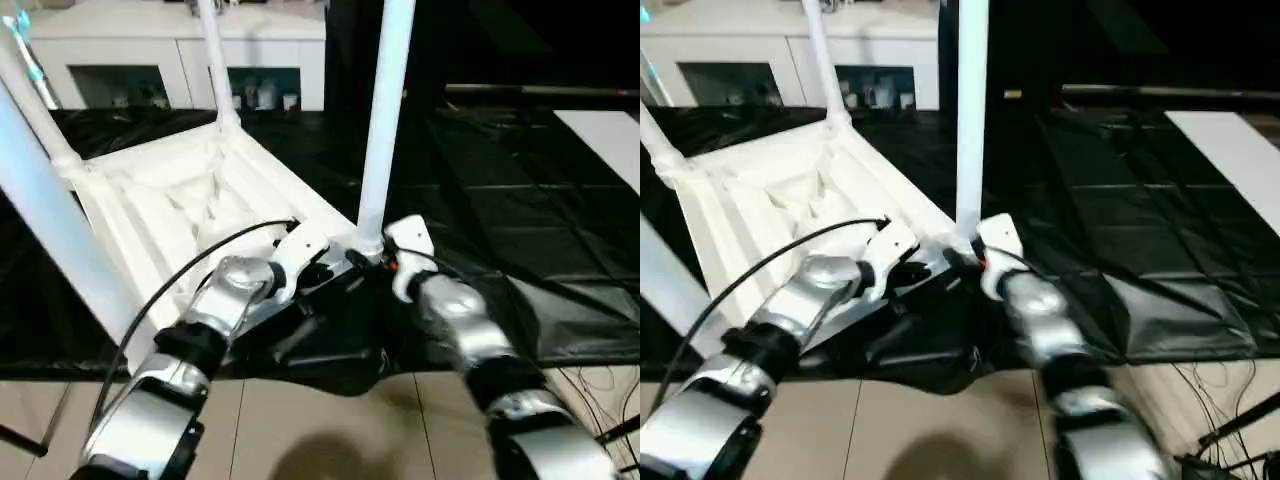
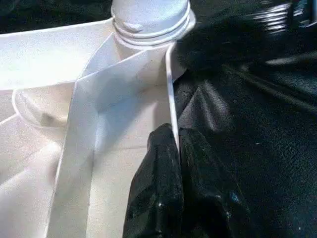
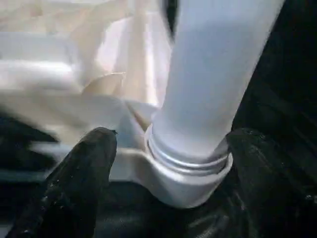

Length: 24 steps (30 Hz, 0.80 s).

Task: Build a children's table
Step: Pick table leg

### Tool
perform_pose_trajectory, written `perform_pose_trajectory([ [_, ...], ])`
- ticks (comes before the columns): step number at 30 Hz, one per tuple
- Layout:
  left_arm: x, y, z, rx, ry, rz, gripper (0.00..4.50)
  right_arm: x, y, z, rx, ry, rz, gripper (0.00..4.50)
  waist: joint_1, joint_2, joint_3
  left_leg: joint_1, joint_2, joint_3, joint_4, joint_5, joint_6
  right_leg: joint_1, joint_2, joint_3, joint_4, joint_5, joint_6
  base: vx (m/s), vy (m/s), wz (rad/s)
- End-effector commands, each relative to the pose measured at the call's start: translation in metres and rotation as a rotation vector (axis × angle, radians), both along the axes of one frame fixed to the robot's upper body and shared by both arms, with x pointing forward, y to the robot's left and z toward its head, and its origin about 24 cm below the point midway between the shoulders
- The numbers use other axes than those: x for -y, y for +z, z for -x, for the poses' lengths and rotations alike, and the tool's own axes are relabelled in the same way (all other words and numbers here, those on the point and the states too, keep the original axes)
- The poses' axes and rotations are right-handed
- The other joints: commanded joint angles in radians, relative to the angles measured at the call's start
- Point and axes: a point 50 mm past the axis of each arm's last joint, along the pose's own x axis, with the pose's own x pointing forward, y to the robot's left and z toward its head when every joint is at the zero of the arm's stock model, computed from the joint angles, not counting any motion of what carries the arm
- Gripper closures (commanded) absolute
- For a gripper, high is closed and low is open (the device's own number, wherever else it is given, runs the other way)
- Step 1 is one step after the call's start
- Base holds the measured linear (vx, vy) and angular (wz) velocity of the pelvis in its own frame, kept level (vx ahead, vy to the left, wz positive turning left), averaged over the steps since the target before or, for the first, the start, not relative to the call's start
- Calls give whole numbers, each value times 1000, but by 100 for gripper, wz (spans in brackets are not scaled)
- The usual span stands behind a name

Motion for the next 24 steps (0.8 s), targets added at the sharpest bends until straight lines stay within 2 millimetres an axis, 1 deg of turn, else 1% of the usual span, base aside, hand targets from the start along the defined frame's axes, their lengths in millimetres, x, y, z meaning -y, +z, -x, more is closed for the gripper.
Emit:
perform_pose_trajectory([
  [1, -6, -22, 15, -83, -86, -64, 450, -4, 6, 5, 32, 146, 29, 72, 3, -4, -48, -5, 13, 0, -69, -270, 47, 41, -57, 21, -73, -295, -183, 0, 0, 0],
  [2, -8, -21, 18, -92, -130, -56, 450, 1, 7, 8, 34, 198, 57, 72, 6, -3, -52, -4, 14, 3, -64, -249, 55, 43, -59, 21, -69, -242, -201, 0, 0, 0],
  [3, -10, -19, 22, -89, -184, -50, 450, 7, 7, 12, 32, 250, 79, 72, 7, -2, -52, -5, 14, 5, -62, -238, 62, 44, -57, 21, -68, -219, -209, 62, -10, 2],
  [4, -11, -18, 24, -90, -216, -46, 450, 10, 8, 14, 29, 281, 91, 72, 7, -3, -55, -7, 14, 7, -58, -205, 71, 46, -56, 22, -60, -156, -227, 62, -9, 0],
  [5, -13, -17, 26, -90, -248, -43, 450, 14, 9, 16, 30, 311, 98, 72, 8, -4, -58, -8, 13, 7, -56, -183, 75, 51, -56, 21, -55, -120, -236, 62, -9, 0],
  [6, -15, -16, 27, -94, -266, -43, 450, 16, 10, 17, 30, 328, 97, 72, 12, -1, -60, -8, 14, 8, -52, -138, 89, 52, -56, 20, -46, -40, -254, 0, 0, 0],
  [7, -16, -16, 29, -99, -283, -44, 450, 17, 11, 18, 26, 338, 91, 72, 13, 0, -59, -7, 15, 9, -51, -126, 96, 51, -54, 19, -45, -12, -261, 0, 0, 0],
  [8, -20, -14, 34, -120, -336, -47, 450, 20, 15, 20, 12, 372, 67, 72, 17, 5, -61, -5, 18, 10, -48, -110, 108, 54, -53, 16, -36, 44, -284, 0, 0, 0],
  [10, -24, -12, 40, -151, -390, -44, 450, 21, 16, 23, -13, 425, 47, 72, 18, 8, -61, -4, 21, 11, -46, -108, 116, 53, -51, 13, -30, 81, -301, 0, 0, 0],
  [12, -28, -10, 45, -182, -431, -36, 450, 20, 16, 27, -33, 474, 44, 72, 21, 9, -59, 0, 24, 12, -47, -131, 114, 51, -52, 11, -32, 62, -305, 0, 0, 0],
  [14, -32, -9, 49, -206, -452, -41, 450, 19, 15, 28, -47, 497, 38, 72, 31, 8, -58, 4, 27, 13, -50, -152, 100, 48, -55, 12, -34, 12, -299, 0, 0, 0],
  [15, -34, -8, 50, -212, -457, -43, 450, 19, 15, 28, -50, 504, 34, 72, 33, 6, -57, 5, 26, 15, -50, -158, 96, 47, -55, 12, -36, -4, -295, 0, 0, 0],
  [16, -35, -8, 50, -215, -460, -44, 450, 19, 15, 28, -51, 507, 31, 72, 36, 9, -56, 8, 27, 16, -52, -172, 87, 43, -55, 12, -39, -32, -291, 0, 0, 0],
  [17, -36, -8, 50, -211, -455, -47, 450, 18, 15, 29, -63, 519, 22, 72, 36, 4, -55, 6, 26, 16, -53, -175, 83, 46, -56, 12, -39, -43, -286, 0, 0, 0],
  [19, -37, -7, 50, -203, -446, -49, 450, 18, 15, 30, -81, 538, 17, 72, 35, 5, -53, 4, 25, 13, -55, -184, 69, 47, -57, 12, -42, -82, -272, 0, 0, 0],
  [20, -39, -6, 49, -200, -433, -53, 450, 19, 13, 32, -96, 565, 38, 72, 34, 0, -53, 2, 23, 13, -55, -188, 62, 49, -59, 12, -42, -108, -260, 0, 0, 0],
  [24, -39, -6, 49, -199, -424, -55, 450, 20, 11, 33, -108, 581, 56, 72, 33, -2, -55, -1, 21, 12, -52, -161, 65, 51, -60, 13, -40, -101, -251, 0, 0, 0],
])
